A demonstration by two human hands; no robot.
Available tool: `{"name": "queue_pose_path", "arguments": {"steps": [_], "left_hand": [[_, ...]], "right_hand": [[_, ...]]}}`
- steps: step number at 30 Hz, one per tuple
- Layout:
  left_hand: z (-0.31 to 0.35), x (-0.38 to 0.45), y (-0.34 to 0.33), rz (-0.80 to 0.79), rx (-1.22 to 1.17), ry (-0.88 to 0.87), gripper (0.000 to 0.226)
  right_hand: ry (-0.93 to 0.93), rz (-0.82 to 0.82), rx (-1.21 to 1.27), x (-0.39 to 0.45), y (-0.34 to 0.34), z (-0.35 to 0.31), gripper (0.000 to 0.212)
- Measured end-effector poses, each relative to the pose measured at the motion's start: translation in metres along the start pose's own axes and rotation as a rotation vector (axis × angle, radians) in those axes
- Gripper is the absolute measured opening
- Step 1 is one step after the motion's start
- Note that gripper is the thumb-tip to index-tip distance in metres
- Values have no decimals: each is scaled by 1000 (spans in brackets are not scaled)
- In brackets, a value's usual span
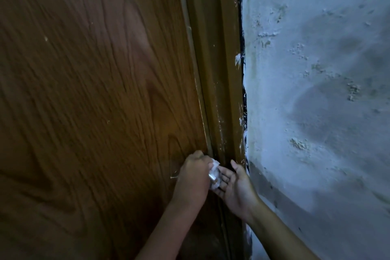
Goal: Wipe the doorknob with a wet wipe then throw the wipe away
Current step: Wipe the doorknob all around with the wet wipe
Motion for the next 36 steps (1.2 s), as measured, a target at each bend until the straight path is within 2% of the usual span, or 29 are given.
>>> {"name": "queue_pose_path", "arguments": {"steps": [4,6,11,14,18,20,24,26,29,32,34,36], "left_hand": [[-19,-25,1,135,-114,58,24],[-26,-31,1,140,-112,107,23],[-9,-8,-1,20,16,16,34],[6,6,-8,-83,127,-97,35],[14,-1,-8,-52,143,-215,33],[7,-10,0,48,50,-162,28],[-11,-24,7,144,-168,2,19],[-21,-27,7,116,-255,120,12],[-37,-31,5,90,-369,220,29],[-47,-36,11,120,-228,203,34],[-49,-38,21,178,-39,142,30],[-43,-40,30,300,199,40,23]], "right_hand": [[4,-10,-19,0,1,0,51],[8,-19,-29,0,0,0,51],[8,-25,-79,0,0,0,55],[75,-18,-156,-5,1,-5,48],[408,-12,-494,-23,-9,-36,31],[568,-65,-702,-34,-25,-52,27],[719,-241,-1178,-39,-57,-51,27],[769,-273,-1372,-38,-64,-42,32],[833,-227,-1459,-35,-64,-43,57],[888,-190,-1459,-36,-66,-51,60],[935,-255,-1457,-40,-75,-48,42],[1023,-313,-1510,-47,-81,-41,30]]}}
Point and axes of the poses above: each hand's wrist, its own x-axis towards the middle knuckle, its own y-axis out of the back of the hand, z = x × y, the point moved 8 cm from there along x, towards the middle knuckle, and after that the axes turned 14 degrees about x, right-handed, at the moved point
